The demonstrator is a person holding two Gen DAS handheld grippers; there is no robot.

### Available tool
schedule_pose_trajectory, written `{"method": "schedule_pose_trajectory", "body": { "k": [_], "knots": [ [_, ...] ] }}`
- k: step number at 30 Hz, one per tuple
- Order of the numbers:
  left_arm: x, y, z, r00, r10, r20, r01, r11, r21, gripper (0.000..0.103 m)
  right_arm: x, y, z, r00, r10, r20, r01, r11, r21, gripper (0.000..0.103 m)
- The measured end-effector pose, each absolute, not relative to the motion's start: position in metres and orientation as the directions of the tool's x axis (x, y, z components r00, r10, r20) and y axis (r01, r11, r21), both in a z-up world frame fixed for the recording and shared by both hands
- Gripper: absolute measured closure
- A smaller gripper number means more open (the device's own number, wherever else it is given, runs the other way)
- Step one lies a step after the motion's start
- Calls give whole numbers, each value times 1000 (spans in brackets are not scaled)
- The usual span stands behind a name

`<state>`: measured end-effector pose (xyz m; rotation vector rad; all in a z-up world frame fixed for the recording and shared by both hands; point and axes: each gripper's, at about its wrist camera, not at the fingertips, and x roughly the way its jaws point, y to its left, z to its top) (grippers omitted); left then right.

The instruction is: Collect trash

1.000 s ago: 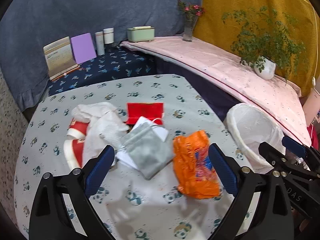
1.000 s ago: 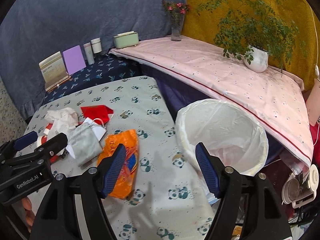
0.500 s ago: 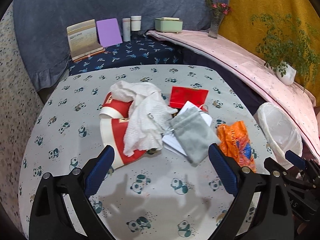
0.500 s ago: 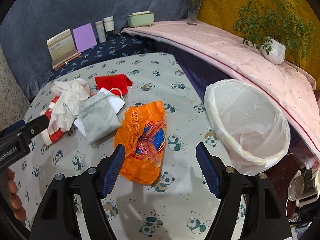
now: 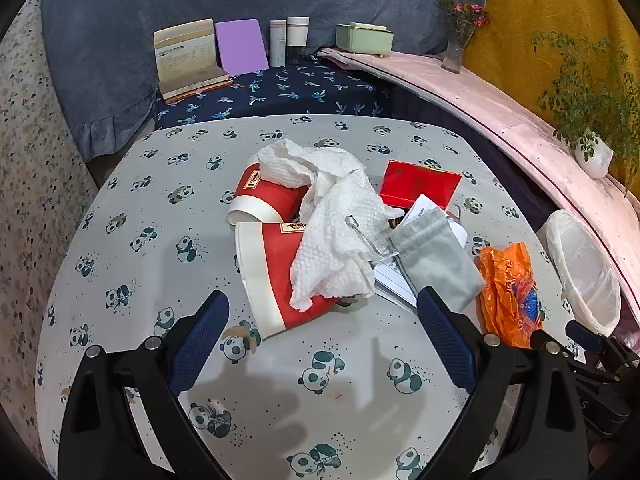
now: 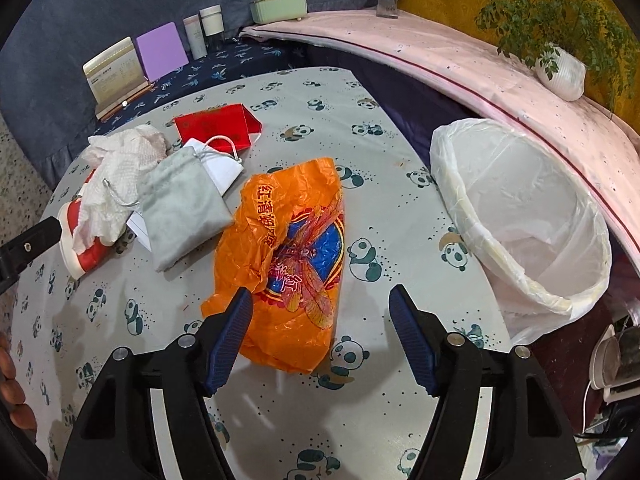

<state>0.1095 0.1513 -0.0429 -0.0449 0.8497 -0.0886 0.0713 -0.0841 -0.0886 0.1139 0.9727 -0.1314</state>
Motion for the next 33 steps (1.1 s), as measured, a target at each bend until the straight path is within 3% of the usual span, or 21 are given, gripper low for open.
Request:
{"method": "schedule_pose_trajectory", "body": {
  "k": [12,16,33],
  "knots": [
    [121,160,-49,646,-88,-758,50,996,-74,12,86,-77,-115,509,-20,-860,144,988,63,70],
    [125,165,-48,648,-83,-757,40,996,-74,12,88,-75,-112,517,-33,-855,141,989,47,96],
    [204,164,-17,693,-62,-718,7,997,-79,13,103,-75,-33,673,-26,-739,137,987,90,100]
  ]
}}
